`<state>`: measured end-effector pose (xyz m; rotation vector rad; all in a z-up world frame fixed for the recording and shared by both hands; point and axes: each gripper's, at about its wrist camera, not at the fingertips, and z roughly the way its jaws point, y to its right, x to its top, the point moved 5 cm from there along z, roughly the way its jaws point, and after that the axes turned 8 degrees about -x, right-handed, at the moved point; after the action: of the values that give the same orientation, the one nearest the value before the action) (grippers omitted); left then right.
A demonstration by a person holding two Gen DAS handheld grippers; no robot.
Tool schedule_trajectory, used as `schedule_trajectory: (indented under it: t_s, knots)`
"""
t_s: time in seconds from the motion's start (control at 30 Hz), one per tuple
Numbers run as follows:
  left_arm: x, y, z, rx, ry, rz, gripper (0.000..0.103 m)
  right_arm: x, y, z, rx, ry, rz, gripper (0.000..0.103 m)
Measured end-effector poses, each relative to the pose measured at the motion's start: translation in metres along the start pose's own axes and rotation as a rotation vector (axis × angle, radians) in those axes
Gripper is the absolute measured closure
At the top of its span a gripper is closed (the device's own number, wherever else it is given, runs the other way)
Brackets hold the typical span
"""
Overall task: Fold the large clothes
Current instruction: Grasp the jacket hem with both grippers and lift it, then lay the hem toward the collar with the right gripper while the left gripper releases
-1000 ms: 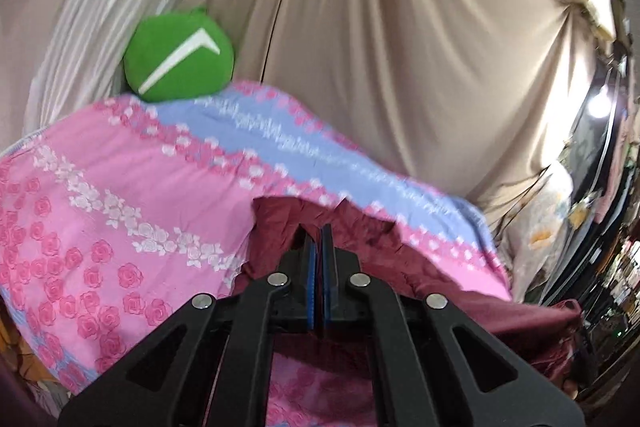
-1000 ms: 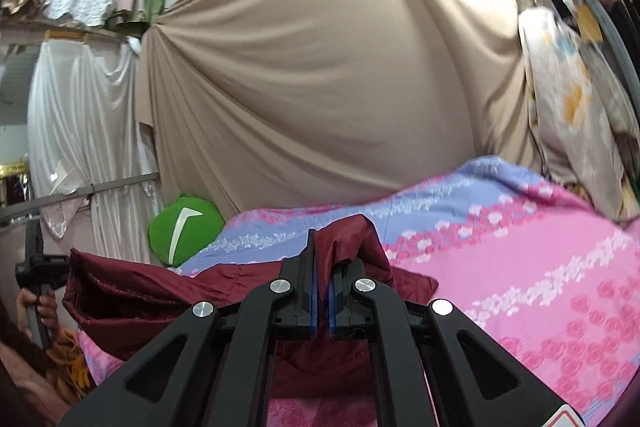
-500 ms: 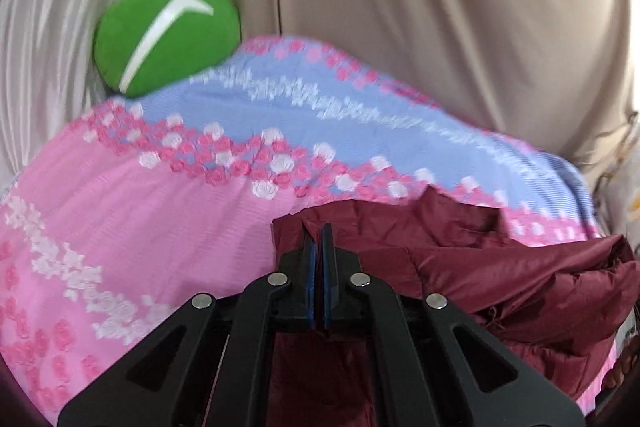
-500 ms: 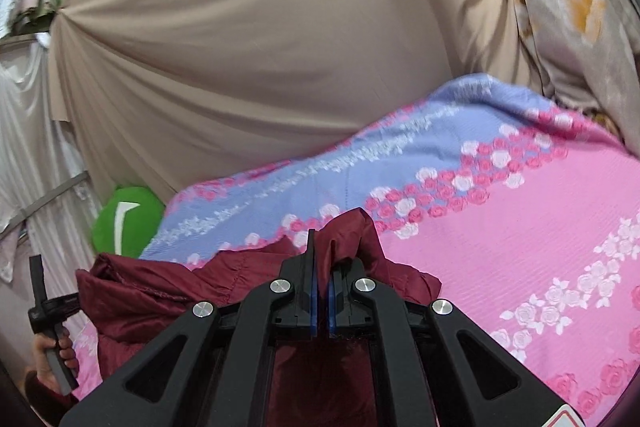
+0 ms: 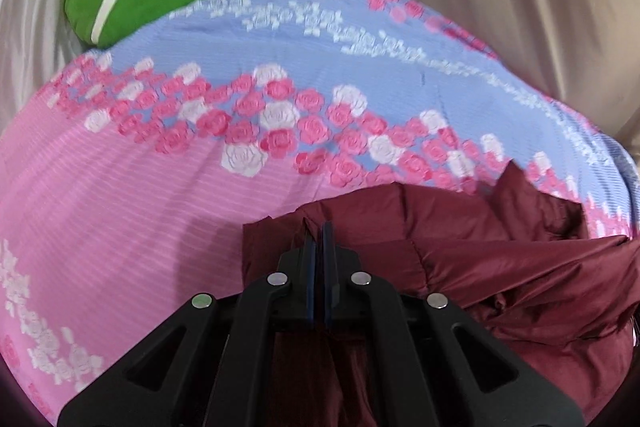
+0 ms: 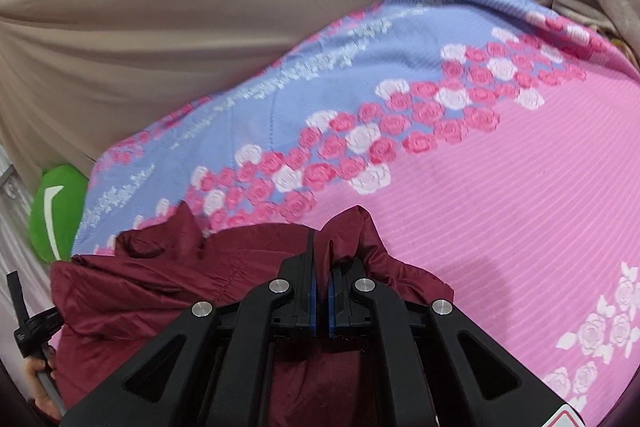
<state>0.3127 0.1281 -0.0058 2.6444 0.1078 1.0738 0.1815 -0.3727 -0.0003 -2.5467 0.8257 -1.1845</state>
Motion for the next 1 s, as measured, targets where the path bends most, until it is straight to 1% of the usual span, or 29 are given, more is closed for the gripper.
schedule_trajectory:
  t_s: [0.1, 0.2, 0.27, 0.33, 0.37, 0.4, 0.43, 0.47, 0.5, 0.53, 0.57, 0.6, 0.63, 0.67, 0.7, 0.73, 0.77, 0.8, 0.83, 0.87, 0.9, 0.93, 0.97, 1.0]
  knots:
    - [-0.006, -0.003, 0.017, 0.001, -0.011, -0.011, 0.100, -0.007, 0.003, 0.019, -0.014, -0.047, 0.010, 0.101]
    - [-0.008, 0.001, 0.021, 0.019, 0.011, 0.015, 0.099, -0.009, 0.005, 0.027, -0.014, -0.080, 0.017, 0.103]
    - [-0.007, 0.001, 0.023, 0.016, 0.016, 0.015, 0.098, -0.010, 0.005, 0.030, -0.015, -0.100, 0.018, 0.102]
    - [-0.007, -0.003, 0.021, -0.030, 0.026, -0.016, 0.098, -0.009, 0.006, 0.030, -0.011, -0.106, 0.027, 0.102]
    - [-0.005, -0.007, 0.016, -0.060, 0.041, -0.046, 0.094, -0.009, 0.007, 0.027, -0.013, -0.097, 0.031, 0.101]
    - [-0.004, -0.011, 0.009, -0.069, 0.059, -0.070, 0.092, -0.007, 0.009, 0.018, -0.031, -0.061, 0.044, 0.099]
    - [-0.003, -0.015, -0.002, -0.072, 0.081, -0.094, 0.085, -0.003, 0.011, 0.004, -0.050, -0.009, 0.065, 0.094]
    - [0.000, -0.021, -0.025, -0.048, 0.125, -0.123, 0.067, 0.000, 0.014, -0.012, -0.063, 0.038, 0.085, 0.080]
    - [0.002, -0.022, -0.041, -0.034, 0.165, -0.126, 0.059, 0.005, 0.014, -0.039, -0.083, 0.128, 0.108, 0.070]
    - [0.005, -0.018, -0.066, -0.035, 0.224, -0.108, 0.055, 0.009, 0.007, -0.065, -0.091, 0.213, 0.100, 0.069]
    - [0.008, -0.010, -0.086, -0.053, 0.259, -0.075, 0.053, 0.011, -0.001, -0.077, -0.079, 0.244, 0.077, 0.069]
    - [0.011, 0.007, -0.108, -0.081, 0.281, -0.015, 0.051, 0.011, -0.022, -0.092, -0.033, 0.262, 0.017, 0.069]
    - [0.011, 0.025, -0.119, -0.104, 0.281, 0.035, 0.048, 0.008, -0.046, -0.098, 0.021, 0.243, -0.048, 0.069]
    - [0.008, 0.052, -0.127, -0.142, 0.262, 0.116, 0.043, 0.001, -0.071, -0.099, 0.073, 0.205, -0.117, 0.070]
    - [0.005, 0.069, -0.126, -0.162, 0.235, 0.167, 0.041, -0.016, -0.109, -0.094, 0.155, 0.128, -0.218, 0.070]
    - [-0.003, 0.091, -0.120, -0.190, 0.191, 0.228, 0.040, -0.031, -0.134, -0.089, 0.213, 0.070, -0.284, 0.070]
    - [-0.012, 0.107, -0.109, -0.213, 0.140, 0.265, 0.040, -0.055, -0.166, -0.081, 0.277, -0.002, -0.366, 0.071]
    - [-0.026, 0.123, -0.087, -0.236, 0.056, 0.292, 0.040, -0.071, -0.181, -0.075, 0.295, -0.038, -0.418, 0.077]
    - [-0.037, 0.130, -0.069, -0.241, -0.001, 0.296, 0.040, -0.086, -0.194, -0.068, 0.293, -0.059, -0.469, 0.078]
    - [-0.047, 0.133, -0.052, -0.241, -0.052, 0.295, 0.043, -0.100, -0.201, -0.062, 0.278, -0.074, -0.518, 0.078]
    - [-0.058, 0.129, -0.033, -0.219, -0.096, 0.289, 0.044, -0.111, -0.201, -0.054, 0.249, -0.090, -0.554, 0.078]
    - [-0.063, 0.123, -0.024, -0.202, -0.099, 0.284, 0.045, -0.114, -0.192, -0.048, 0.229, -0.101, -0.560, 0.081]
    - [-0.063, 0.115, -0.023, -0.187, -0.075, 0.286, 0.045, -0.113, -0.183, -0.046, 0.222, -0.102, -0.547, 0.082]
    - [-0.063, 0.106, -0.024, -0.160, -0.057, 0.287, 0.045, -0.103, -0.158, -0.044, 0.182, -0.090, -0.507, 0.083]
